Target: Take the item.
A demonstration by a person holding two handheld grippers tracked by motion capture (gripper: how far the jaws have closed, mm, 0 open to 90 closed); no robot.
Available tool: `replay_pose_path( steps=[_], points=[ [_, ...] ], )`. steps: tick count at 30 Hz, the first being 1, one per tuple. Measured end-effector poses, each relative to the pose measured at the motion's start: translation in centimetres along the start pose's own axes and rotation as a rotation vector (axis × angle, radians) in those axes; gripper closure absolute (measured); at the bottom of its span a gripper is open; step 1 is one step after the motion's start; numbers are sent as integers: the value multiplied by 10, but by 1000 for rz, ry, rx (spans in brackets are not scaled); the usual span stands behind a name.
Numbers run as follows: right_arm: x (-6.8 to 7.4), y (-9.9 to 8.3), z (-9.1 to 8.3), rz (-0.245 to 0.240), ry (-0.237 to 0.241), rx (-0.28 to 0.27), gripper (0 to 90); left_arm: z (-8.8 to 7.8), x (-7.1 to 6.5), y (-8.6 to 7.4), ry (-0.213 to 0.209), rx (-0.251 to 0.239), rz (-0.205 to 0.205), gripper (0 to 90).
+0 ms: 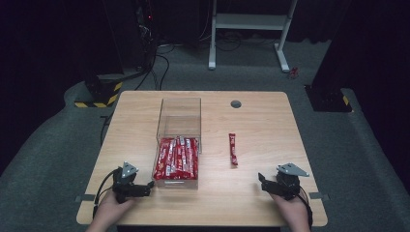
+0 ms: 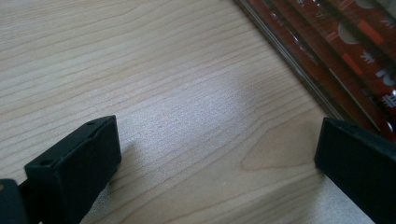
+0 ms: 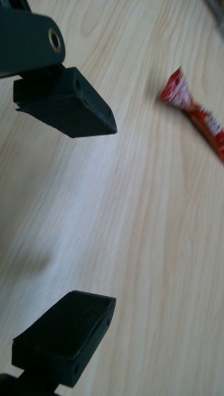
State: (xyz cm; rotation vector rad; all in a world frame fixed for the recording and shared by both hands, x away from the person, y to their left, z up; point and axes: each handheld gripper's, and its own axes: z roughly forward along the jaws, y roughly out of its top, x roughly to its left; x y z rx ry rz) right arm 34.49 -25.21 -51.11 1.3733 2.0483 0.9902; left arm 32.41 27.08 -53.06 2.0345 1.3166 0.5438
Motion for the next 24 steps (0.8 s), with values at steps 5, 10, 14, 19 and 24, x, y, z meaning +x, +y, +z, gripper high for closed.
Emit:
replay_pose_path(
  steps=[5,10,14,19,24],
  points=[
    [-15,-14,-6,16,-49,27,142,0,0,0,1,0,2,6],
    [-26,-20,-7,35,-71,85,137,0,0,0,1,0,3,6],
    [-27,-17,-1,49,-80,120,103,0,0,0,1,0,2,6],
    [-27,-11,7,71,-100,126,78,0,0,0,1,-3,-1,6],
    [-25,-10,9,82,-112,126,78,0,0,0,1,-3,-1,6]
  ],
)
